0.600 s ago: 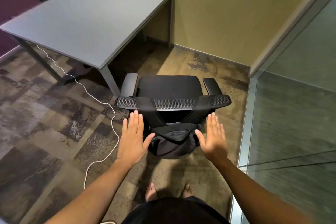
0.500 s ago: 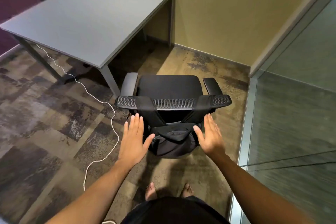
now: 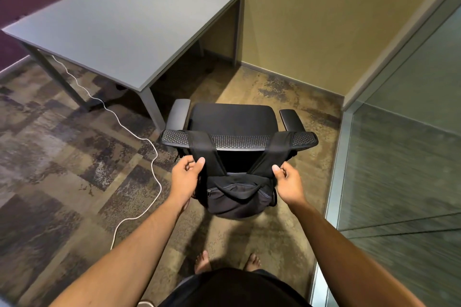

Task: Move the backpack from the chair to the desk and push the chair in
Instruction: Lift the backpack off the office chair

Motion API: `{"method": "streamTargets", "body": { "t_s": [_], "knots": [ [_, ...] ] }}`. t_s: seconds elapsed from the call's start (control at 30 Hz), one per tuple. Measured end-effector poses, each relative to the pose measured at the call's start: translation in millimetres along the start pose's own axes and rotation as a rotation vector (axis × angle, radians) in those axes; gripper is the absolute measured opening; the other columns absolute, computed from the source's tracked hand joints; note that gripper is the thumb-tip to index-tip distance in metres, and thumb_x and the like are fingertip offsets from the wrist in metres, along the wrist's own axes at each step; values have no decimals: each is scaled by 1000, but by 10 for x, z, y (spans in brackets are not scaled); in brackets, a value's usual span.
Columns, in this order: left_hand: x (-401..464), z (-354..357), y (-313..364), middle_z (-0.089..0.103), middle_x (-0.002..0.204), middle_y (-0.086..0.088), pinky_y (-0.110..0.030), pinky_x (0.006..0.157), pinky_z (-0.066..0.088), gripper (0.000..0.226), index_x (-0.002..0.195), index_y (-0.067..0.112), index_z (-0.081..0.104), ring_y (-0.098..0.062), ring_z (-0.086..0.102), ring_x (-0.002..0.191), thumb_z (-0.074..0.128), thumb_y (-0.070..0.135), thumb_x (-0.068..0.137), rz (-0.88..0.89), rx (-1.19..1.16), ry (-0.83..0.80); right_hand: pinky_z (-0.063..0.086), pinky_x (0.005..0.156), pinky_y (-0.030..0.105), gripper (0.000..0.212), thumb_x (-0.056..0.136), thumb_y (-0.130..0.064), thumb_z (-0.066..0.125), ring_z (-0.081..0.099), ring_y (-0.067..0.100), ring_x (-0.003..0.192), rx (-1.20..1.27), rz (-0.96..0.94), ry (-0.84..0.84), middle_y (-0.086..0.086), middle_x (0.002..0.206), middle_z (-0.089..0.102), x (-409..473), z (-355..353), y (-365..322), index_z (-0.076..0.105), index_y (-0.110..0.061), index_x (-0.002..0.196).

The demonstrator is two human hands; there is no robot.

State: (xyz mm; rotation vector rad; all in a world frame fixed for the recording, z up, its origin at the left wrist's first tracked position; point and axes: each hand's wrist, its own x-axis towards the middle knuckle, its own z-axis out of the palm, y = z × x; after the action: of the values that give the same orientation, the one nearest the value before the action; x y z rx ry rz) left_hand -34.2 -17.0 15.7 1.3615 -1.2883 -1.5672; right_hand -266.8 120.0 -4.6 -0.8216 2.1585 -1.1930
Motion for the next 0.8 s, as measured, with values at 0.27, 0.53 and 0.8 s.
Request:
{"method": "streamTargets", "body": {
  "t_s": [0.27,0.53,0.8],
  "knots": [
    [139,-202,314,59,66,0,-20,46,41,18,78,15,59,-9,51,52,55,13,95,-118,-383,192,28,55,32,42,95,-20,57,30,8,53,-26,-60,59,-2,55,35,-123,49,-288,31,-9,64],
    [142,-471,224,62,77,0,-29,68,51,21,80,16,56,-8,60,63,48,5,97,-152,-639,368,31,54,27,41,93,-23,59,34,7,50,-30,-113,51,-6,51,38,-184,94,-523,35,-3,66],
    [-47,-570,-96,51,74,-2,-20,53,46,20,81,17,53,-11,48,61,49,10,99,-161,-516,373,31,56,36,42,90,-23,62,32,10,54,-50,-148,74,-1,55,36,-298,91,-613,35,-5,64]
  ]
}}
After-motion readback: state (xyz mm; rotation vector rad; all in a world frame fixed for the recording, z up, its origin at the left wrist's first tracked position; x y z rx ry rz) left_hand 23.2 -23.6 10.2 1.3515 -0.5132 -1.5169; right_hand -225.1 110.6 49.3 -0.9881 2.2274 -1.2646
